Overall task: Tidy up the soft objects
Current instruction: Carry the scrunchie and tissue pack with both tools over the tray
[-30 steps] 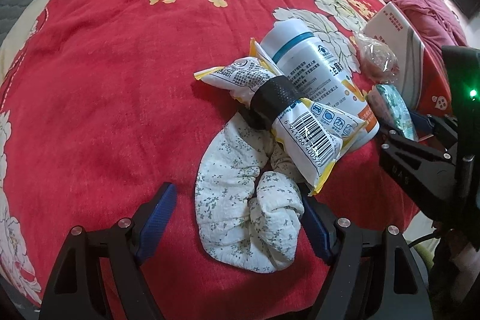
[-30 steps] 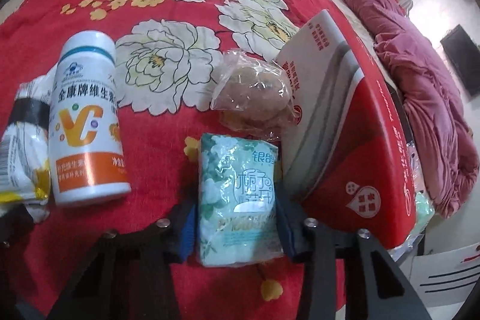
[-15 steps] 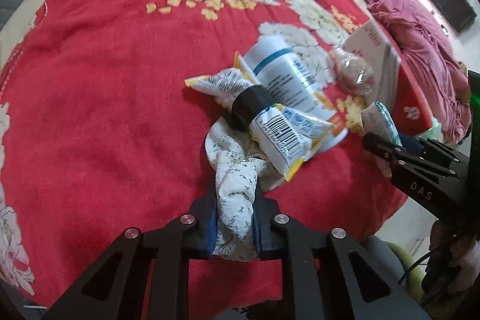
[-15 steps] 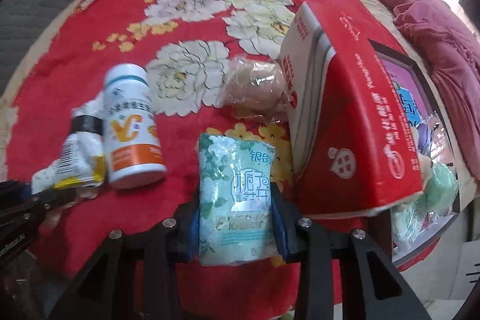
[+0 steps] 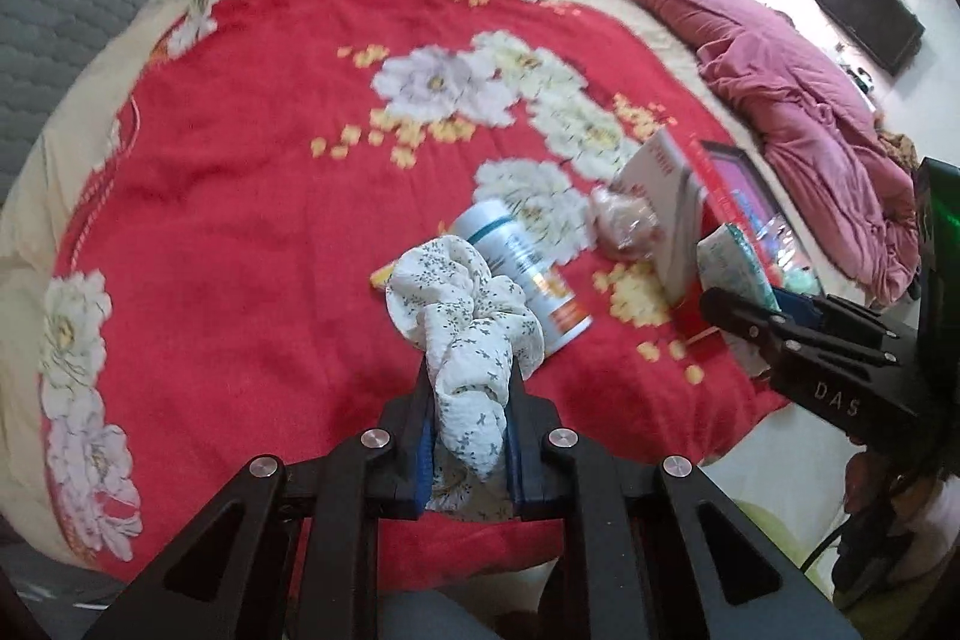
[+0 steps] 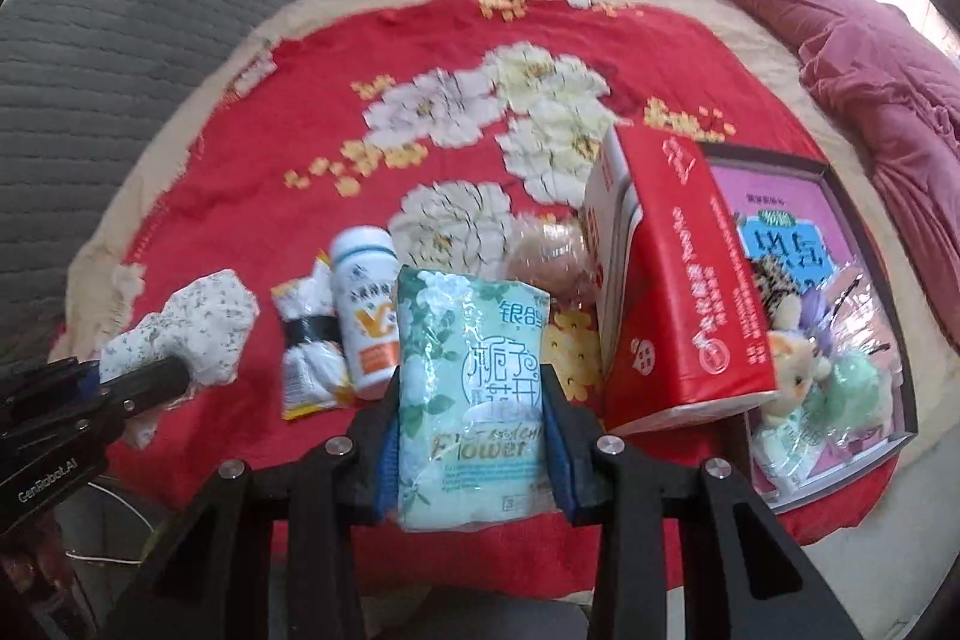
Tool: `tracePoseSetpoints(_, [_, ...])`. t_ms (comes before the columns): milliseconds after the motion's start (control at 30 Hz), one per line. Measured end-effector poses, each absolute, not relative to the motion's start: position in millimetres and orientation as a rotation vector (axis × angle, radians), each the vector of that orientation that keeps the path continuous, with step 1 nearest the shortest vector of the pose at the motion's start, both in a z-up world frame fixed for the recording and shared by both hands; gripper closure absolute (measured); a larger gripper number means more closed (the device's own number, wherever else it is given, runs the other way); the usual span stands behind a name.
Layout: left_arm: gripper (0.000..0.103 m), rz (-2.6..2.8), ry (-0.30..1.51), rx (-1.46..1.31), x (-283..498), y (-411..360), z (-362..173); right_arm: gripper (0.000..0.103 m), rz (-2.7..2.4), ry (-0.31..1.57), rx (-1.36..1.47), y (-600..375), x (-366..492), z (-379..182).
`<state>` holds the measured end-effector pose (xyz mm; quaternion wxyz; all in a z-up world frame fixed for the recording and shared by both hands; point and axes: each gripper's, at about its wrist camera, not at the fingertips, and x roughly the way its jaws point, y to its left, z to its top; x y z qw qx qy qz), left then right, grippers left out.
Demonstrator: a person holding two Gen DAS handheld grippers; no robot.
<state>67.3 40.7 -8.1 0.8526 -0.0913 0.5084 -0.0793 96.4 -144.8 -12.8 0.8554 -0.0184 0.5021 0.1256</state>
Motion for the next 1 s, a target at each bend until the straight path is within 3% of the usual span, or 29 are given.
tracePoseSetpoints(467, [0.085, -0.276, 0.969, -0.098, 73.9, -36.9, 60.7, 0.064, 0.264, 0.944, 0.096, -206.3, 75.5, 51.3])
tracePoseSetpoints(1000, [0.085, -0.476, 0.970, 0.023, 106.0, -179.3, 73.1, 0.064, 0.037, 0.889, 0.288, -358.3, 77.6, 67.6])
